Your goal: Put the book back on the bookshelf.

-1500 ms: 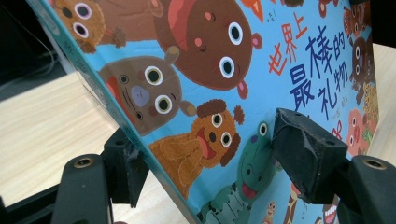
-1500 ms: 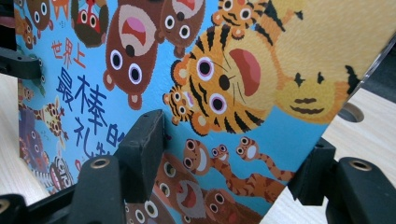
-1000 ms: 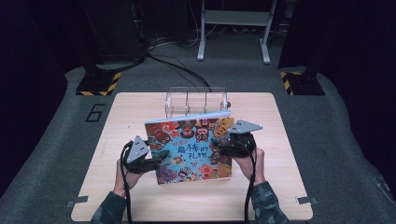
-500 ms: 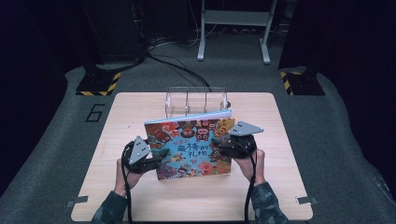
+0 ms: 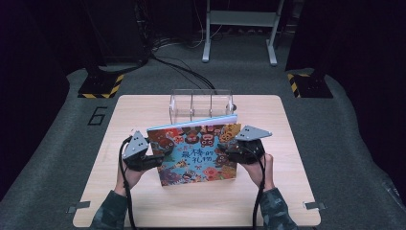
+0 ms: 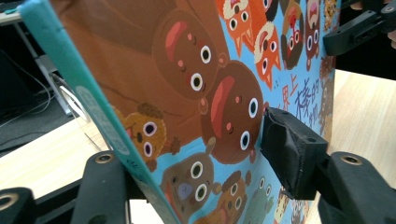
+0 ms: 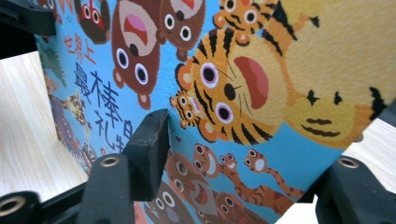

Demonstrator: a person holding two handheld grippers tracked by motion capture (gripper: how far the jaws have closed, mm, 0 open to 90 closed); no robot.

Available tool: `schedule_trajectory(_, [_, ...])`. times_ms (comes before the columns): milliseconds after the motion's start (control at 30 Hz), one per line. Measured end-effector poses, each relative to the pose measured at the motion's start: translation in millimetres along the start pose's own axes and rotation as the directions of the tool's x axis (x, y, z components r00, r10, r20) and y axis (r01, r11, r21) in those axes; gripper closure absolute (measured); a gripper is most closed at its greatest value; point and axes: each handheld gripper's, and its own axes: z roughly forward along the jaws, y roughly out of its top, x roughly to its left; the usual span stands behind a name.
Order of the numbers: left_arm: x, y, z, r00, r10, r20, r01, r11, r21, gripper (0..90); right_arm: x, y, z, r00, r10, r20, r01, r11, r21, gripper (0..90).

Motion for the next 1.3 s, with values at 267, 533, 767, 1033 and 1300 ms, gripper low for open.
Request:
schedule_trajectory(267, [-0.4,-0.1,-3.1,0.9997,0.024,0.009,-0.024,0.9996,0.012,43.3,7.7,1.3,2.9,0.9996,0.002,0.030,-0.003,1.000,0.028,30.2])
schedule_trajectory(533, [2.2,-1.7,-7.8,0.9976,0.060,0.034,-0.060,0.9982,-0.001,50.6,0.3,-1.6,-9.4,0.9971,0.065,0.039,-0.064,0.997,-0.039,15.7])
schedule_trajectory(767, [4.6,-6.4,-8.3,0.9962,0.062,0.062,-0.061,0.9981,-0.004,52.8,-16.9,6.2,-9.2,0.9897,0.125,0.071,-0.119,0.989,-0.084,16.1])
schedule_trajectory(1033, [-1.8,-3.1,-7.8,0.9898,0.123,0.071,-0.123,0.9924,-0.011,53.7,-36.3,18.3,12.8,0.9846,0.175,-0.010,-0.175,0.983,-0.058,18.7])
schedule_trajectory(1300, [-7.5,1.8,-7.2,0.9905,0.131,0.040,-0.132,0.9911,0.016,53.3,-37.4,22.2,9.1,0.9856,0.164,-0.042,-0.166,0.984,-0.063,30.2])
